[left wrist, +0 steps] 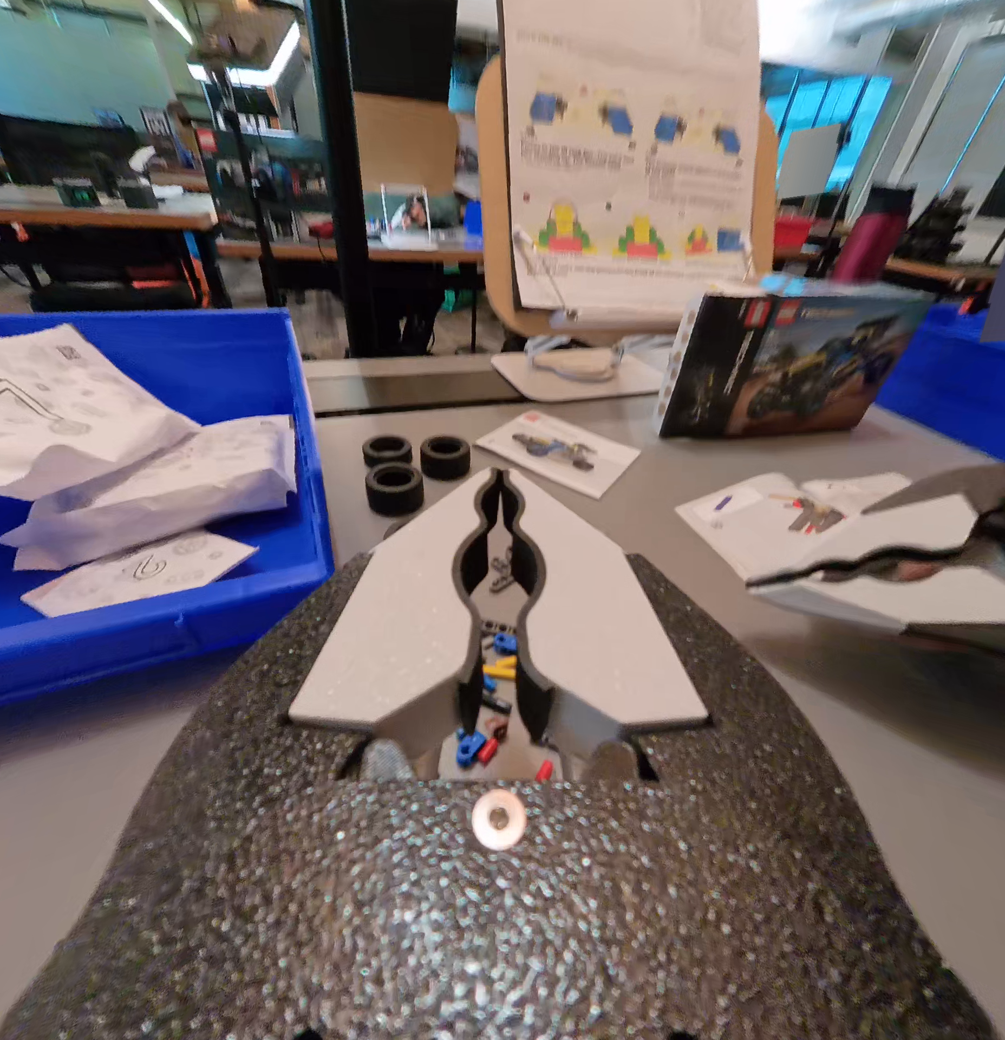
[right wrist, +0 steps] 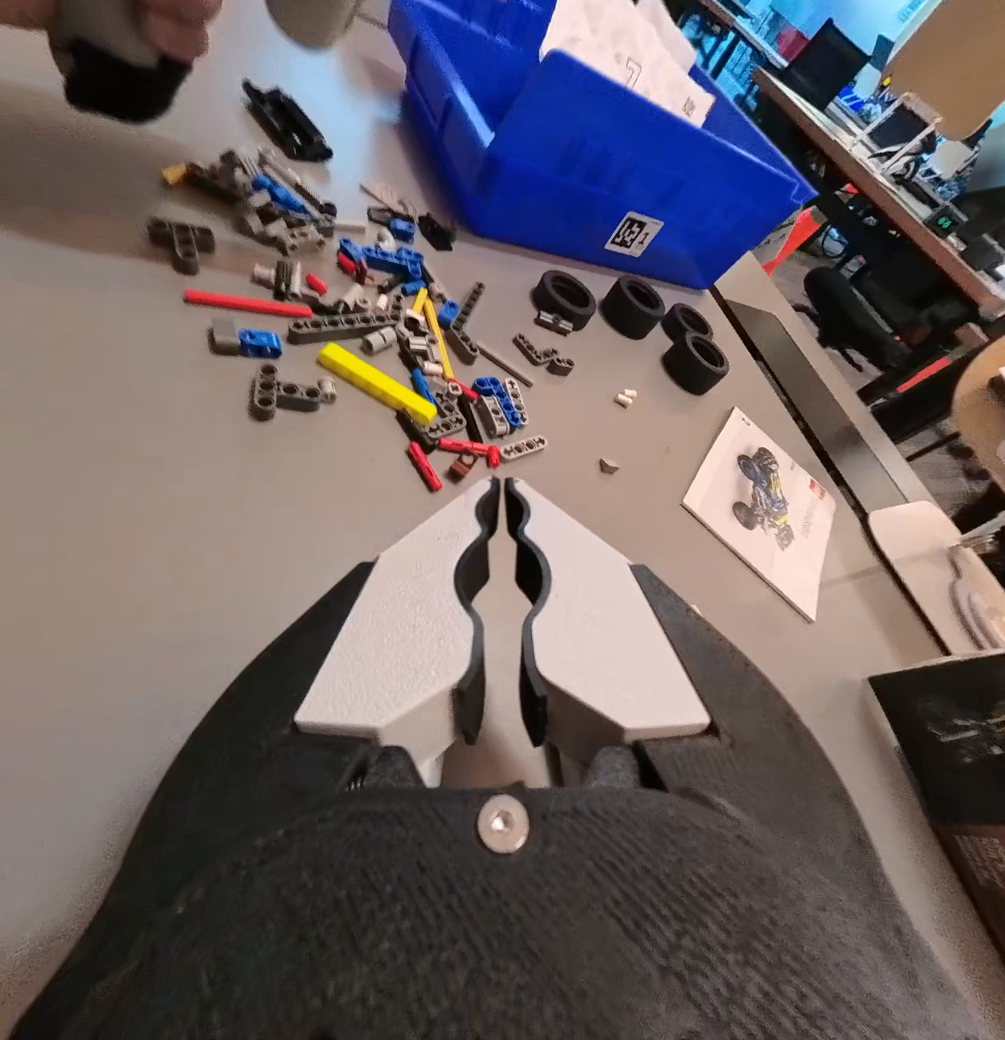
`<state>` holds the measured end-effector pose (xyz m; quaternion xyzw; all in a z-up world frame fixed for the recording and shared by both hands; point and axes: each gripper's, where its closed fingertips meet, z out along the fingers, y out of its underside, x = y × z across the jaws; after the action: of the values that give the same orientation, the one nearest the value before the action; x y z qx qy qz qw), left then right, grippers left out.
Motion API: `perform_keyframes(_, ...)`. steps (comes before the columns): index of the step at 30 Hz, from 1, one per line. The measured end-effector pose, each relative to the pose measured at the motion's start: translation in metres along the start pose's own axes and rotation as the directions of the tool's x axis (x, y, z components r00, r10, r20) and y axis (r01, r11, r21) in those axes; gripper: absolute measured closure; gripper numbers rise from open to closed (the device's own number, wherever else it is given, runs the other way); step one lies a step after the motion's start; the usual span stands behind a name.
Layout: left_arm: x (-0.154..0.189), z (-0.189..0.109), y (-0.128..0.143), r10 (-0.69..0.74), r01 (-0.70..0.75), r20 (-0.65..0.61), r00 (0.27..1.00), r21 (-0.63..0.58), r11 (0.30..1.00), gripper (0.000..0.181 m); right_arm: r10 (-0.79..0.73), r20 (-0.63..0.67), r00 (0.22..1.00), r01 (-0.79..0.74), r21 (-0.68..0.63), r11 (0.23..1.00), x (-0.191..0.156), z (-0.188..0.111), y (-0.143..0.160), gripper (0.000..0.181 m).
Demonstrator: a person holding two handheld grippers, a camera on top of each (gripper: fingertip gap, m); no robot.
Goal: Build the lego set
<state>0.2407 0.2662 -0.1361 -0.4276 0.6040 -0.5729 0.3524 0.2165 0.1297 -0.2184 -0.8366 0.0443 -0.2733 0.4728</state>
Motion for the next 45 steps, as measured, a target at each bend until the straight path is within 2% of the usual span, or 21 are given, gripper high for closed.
perform_keyframes(4, -0.005, -0.010, -0.027, -0.039, 0.031, 0.050, 0.998, 0.148, 0.988, 0.181, -0.047, -0.069, 0.997, 0.047, -0.005, 0.999, 0.005, 0.000, 0.001, 0.181)
perform_keyframes(8, -0.004, -0.024, -0.047, -0.002, -0.012, 0.067, 0.998, 0.202, 0.979, 0.181, -0.030, -0.148, 0.989, 0.048, 0.122, 0.991, 0.012, -0.010, -0.019, 0.181)
perform_keyframes(11, -0.009, -0.029, -0.048, 0.036, -0.057, 0.127, 0.991, 0.166, 0.984, 0.181, -0.037, -0.195, 0.980, 0.065, 0.140, 0.988, 0.019, -0.015, -0.022, 0.181)
perform_keyframes(14, -0.014, -0.030, -0.046, 0.076, -0.096, 0.176, 0.981, 0.112, 0.989, 0.181, -0.088, -0.209, 0.974, 0.111, 0.099, 0.989, 0.017, -0.015, -0.017, 0.181)
perform_keyframes(18, -0.007, -0.024, -0.038, 0.048, -0.056, 0.140, 0.989, 0.047, 0.997, 0.181, -0.145, -0.201, 0.969, 0.157, 0.041, 0.987, 0.013, -0.011, -0.011, 0.181)
perform_keyframes(22, 0.003, -0.016, -0.026, 0.055, -0.053, 0.082, 0.995, -0.030, 0.998, 0.181, -0.159, -0.142, 0.977, 0.168, 0.054, 0.984, 0.000, -0.007, -0.014, 0.181)
perform_keyframes(26, 0.007, -0.013, -0.022, 0.076, -0.071, 0.078, 0.994, -0.068, 0.995, 0.181, -0.165, -0.113, 0.980, 0.172, 0.056, 0.984, -0.011, -0.003, -0.017, 0.181)
perform_keyframes(32, -0.011, -0.019, -0.012, 0.055, -0.028, 0.179, 0.982, -0.152, 0.988, 0.181, -0.172, -0.143, 0.975, 0.179, 0.042, 0.983, -0.009, -0.001, -0.015, 0.181)
perform_keyframes(45, -0.022, -0.026, 0.002, -0.001, 0.038, 0.180, 0.984, -0.202, 0.979, 0.181, -0.225, -0.273, 0.935, 0.259, 0.096, 0.961, 0.009, -0.010, -0.021, 0.181)
